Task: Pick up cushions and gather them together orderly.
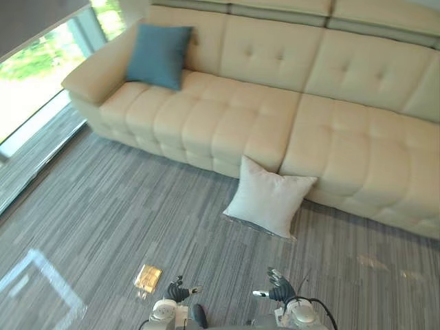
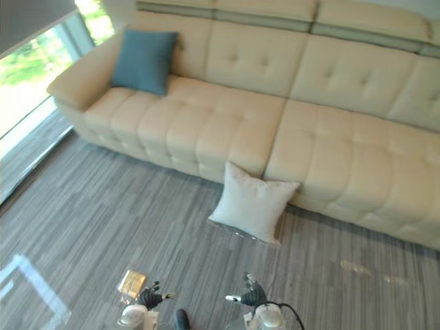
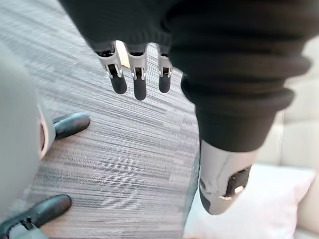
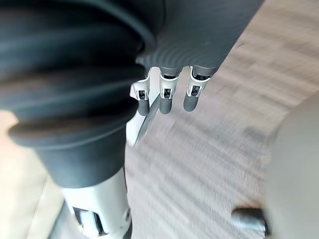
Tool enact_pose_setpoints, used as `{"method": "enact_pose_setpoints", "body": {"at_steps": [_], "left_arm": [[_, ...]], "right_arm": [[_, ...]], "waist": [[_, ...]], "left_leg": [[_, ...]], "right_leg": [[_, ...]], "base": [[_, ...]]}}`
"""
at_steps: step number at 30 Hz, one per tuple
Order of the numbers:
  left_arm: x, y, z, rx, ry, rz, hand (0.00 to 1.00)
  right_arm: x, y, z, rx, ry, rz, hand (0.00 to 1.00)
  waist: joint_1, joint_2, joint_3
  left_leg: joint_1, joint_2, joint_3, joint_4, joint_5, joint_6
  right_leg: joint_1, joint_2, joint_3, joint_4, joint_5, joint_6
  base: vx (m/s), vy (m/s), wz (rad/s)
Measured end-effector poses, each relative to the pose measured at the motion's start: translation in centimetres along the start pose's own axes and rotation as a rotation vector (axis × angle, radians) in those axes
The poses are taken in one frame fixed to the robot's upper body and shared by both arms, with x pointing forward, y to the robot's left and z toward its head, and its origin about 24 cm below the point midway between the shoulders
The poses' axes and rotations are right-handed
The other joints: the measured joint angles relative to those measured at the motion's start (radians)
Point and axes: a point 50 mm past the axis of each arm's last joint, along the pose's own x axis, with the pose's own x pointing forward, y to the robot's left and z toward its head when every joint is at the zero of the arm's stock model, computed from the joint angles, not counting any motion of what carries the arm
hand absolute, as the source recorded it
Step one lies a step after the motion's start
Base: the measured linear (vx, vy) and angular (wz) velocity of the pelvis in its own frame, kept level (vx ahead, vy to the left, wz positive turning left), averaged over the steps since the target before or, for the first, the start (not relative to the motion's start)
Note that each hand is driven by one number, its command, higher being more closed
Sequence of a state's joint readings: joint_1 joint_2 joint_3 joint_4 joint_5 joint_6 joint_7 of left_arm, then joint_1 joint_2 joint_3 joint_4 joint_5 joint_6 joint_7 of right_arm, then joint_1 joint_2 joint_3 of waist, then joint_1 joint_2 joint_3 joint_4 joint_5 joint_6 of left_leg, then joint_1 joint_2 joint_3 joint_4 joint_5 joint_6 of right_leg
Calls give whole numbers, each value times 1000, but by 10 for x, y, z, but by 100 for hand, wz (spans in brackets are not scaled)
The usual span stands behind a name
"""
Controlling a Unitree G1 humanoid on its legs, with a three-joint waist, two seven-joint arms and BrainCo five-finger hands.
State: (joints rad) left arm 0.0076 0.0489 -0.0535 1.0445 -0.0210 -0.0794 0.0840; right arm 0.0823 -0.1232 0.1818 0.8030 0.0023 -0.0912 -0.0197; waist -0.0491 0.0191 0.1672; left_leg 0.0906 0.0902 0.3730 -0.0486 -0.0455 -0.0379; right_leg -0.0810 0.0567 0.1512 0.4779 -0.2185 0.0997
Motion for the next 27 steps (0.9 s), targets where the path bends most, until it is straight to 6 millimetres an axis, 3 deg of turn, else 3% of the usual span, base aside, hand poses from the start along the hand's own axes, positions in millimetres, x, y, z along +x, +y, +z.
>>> {"method": "enact_pose_setpoints", "body": {"at_steps": [1, 2, 3, 4, 6, 7, 9, 10, 13, 16, 17, 18, 19, 20, 23, 24, 26, 27], "left_arm": [[2, 2, 3, 14, 4, 1, 0], [2, 2, -1, 17, 20, 0, 0], [2, 3, -1, 27, 24, -2, 0], [2, 4, -2, 17, 28, 3, 0], [2, -2, 1, 5, 15, -14, 0], [2, -8, 5, -23, 0, -21, 0], [2, -13, 7, -63, -12, -23, 0], [0, -15, 9, -94, -29, -22, 0], [0, -18, 15, -115, -54, -22, 0], [0, -22, 20, -132, -71, -30, 0], [1, -25, 23, -136, -75, -38, 0], [0, -25, 21, -134, -72, -41, 0], [0, -24, 20, -139, -72, -44, 0], [0, -23, 20, -141, -72, -42, 0], [0, -15, 15, -133, -59, -26, 0], [0, -14, 15, -129, -60, -26, 0], [0, -12, 12, -129, -47, -21, 0], [0, -11, 12, -126, -42, -18, 0]], "right_arm": [[2, -7, 6, 8, -22, -24, 0], [2, -9, 6, 10, -22, -30, 0], [-1, -11, -2, 50, -1, -53, 0], [-2, -13, -4, 89, 2, -71, 0], [-3, -16, -5, 117, 6, -98, 0], [-4, -19, -6, 123, 5, -110, 0], [-5, -23, -6, 142, 3, -128, 0], [-9, -24, -10, 150, 9, -139, 0], [-10, -22, -14, 165, 29, -142, 0], [-8, -19, -12, 185, 31, -147, 0], [-10, -19, -15, 225, 40, -160, 0], [-11, -18, -17, 234, 47, -164, 0], [-11, -13, -22, 247, 68, -160, 0], [-12, -11, -22, 251, 70, -157, 0], [-13, 3, -27, 278, 93, -130, 0], [-12, 6, -28, 282, 100, -125, 0], [-12, 1, -27, 275, 97, -133, 0], [-12, -2, -27, 267, 91, -140, 0]], "waist": [[-16, 24, 32], [-25, 22, 33], [-34, -12, 29], [-34, -48, 34], [-38, -30, 41], [-36, -14, 47], [-31, 2, 53], [-18, 13, 51], [8, 14, 50], [14, 9, 51], [15, 4, 48], [15, 4, 44], [27, -16, 32], [29, -20, 24], [45, -76, -15], [51, -85, -14], [50, -73, -4], [48, -73, -3]], "left_leg": [[27, 30, 9, 1, -16, -21], [33, 31, 10, 2, -18, -26], [46, 9, 14, 23, -39, -48], [55, 0, 15, 94, -85, -68], [11, 36, 6, 243, -112, -77], [-38, 80, -9, 401, -133, -73], [-95, 130, -16, 574, -142, -70], [-154, 161, -32, 759, -168, -77], [-194, 138, -59, 797, -213, -82], [-273, 56, -129, 654, -233, -81], [-279, 13, -162, 522, -202, -56], [-277, 1, -172, 469, -166, -35], [-242, -14, -187, 381, -69, -17], [-236, -16, -183, 377, -69, -17], [-190, -20, -121, 317, -83, -6], [-153, -21, -105, 288, -83, -6], [-77, -12, -97, 244, -90, 4], [-45, -8, -97, 235, -95, 12]], "right_leg": [[-89, 9, -102, 102, -54, -61], [-95, 4, -124, 67, -73, -89], [-90, -33, -138, -27, -52, -101], [-72, -63, -142, -33, -75, -132], [-33, -58, -154, -46, -84, -139], [7, -49, -167, -67, -86, -143], [51, -32, -167, -87, -88, -148], [108, -11, -138, -109, -108, -195], [153, -4, -67, -121, -113, -202], [166, -5, 14, -137, -116, -193], [189, -7, 36, -147, -125, -176], [195, -5, 42, -149, -129, -168], [217, -7, 84, -153, -143, -145], [219, -11, 92, -156, -141, -140], [211, -26, 114, -148, -102, -91], [196, -22, 104, -84, -91, -74], [76, 5, 50, 207, -23, 25], [4, 1, 17, 350, -37, 21]], "base": [[62, -106, -46], [116, -81, -31], [233, -160, -1], [278, -231, 6], [202, -223, 9], [158, -187, 10], [192, -177, 4], [189, -106, -11], [205, -23, -75], [244, 79, -88], [260, 126, -73], [388, 212, -87], [229, 133, -59], [326, 129, -62], [294, 68, -44], [239, 47, -42], [214, 25, -34], [215, -43, -15]]}}
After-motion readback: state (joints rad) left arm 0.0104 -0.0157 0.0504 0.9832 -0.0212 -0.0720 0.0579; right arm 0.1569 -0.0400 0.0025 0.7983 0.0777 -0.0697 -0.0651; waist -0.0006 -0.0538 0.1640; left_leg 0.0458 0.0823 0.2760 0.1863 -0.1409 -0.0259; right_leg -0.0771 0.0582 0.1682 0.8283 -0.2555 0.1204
